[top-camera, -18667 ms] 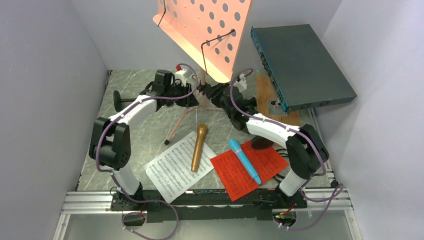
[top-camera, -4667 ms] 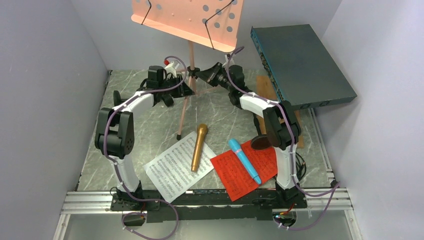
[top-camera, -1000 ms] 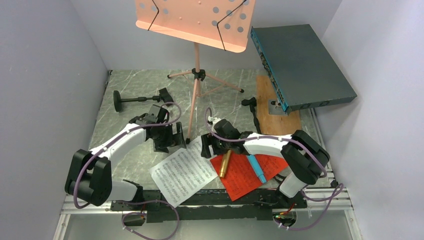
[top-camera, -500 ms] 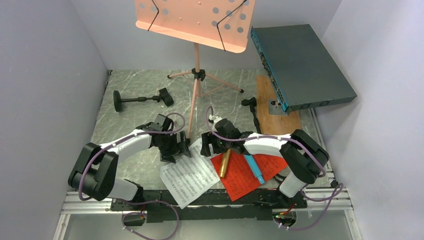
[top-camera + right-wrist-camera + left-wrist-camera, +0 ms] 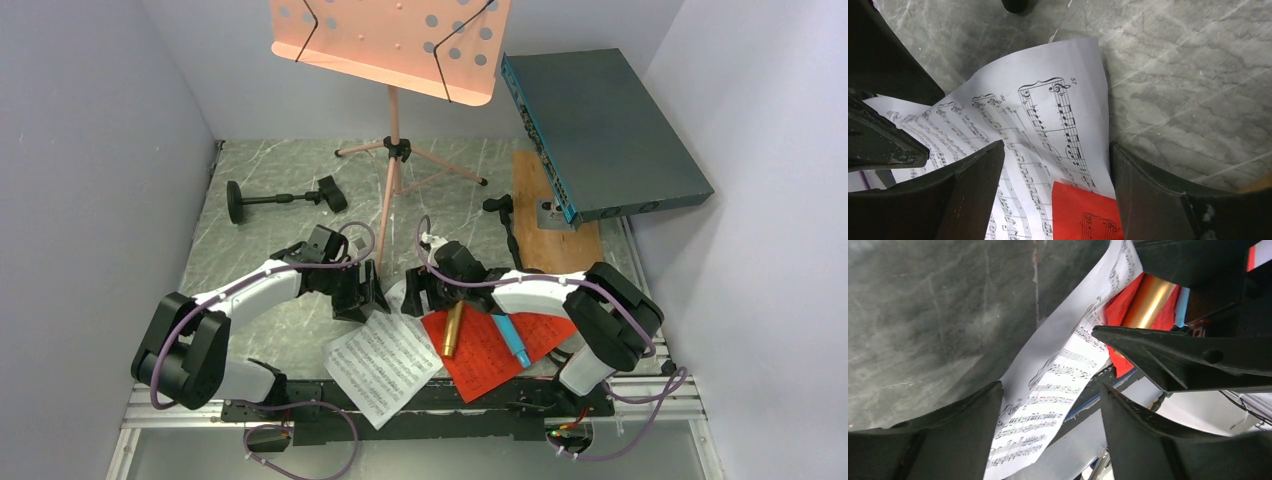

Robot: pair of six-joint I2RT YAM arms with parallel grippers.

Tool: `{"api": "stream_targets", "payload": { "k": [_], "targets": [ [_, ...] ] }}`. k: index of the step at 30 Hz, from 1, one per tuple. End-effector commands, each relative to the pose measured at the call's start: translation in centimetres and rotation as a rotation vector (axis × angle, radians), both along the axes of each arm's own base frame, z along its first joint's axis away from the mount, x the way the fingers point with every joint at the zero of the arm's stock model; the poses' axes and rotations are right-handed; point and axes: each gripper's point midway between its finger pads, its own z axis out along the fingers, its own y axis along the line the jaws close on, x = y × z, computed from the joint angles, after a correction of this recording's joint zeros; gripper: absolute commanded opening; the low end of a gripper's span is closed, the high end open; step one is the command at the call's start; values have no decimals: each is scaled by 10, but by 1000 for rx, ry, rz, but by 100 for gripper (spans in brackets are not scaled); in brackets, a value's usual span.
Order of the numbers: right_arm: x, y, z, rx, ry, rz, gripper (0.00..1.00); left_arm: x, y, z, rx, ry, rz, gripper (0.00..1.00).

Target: Set up the instrument practice props

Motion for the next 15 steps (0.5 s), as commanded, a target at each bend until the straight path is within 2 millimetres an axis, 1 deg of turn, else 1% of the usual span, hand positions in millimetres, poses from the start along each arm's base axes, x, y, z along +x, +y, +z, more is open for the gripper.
{"api": "stream_targets", "payload": {
  "k": [1,3,7,8,12,15],
  "targets": [
    [-7,3,9,45,11,10,79,9,-18,21,-102,-56,-43,72],
    [-7,4,11,49,12,11,79,9,-19,21,-109,-54,-51,64],
    [-6,3,16,52,-1,7,79,8,-15,15,-77,-48,-53,45],
    [-6,2,17,51,-4,6,79,8,-15,13,-72,-47,-53,41],
    [-5,2,23,61,-19,5,79,9,-15,8,-66,-45,-48,33],
    [-5,1,27,66,-28,2,79,9,-17,6,-65,-46,-53,20]
  ]
}}
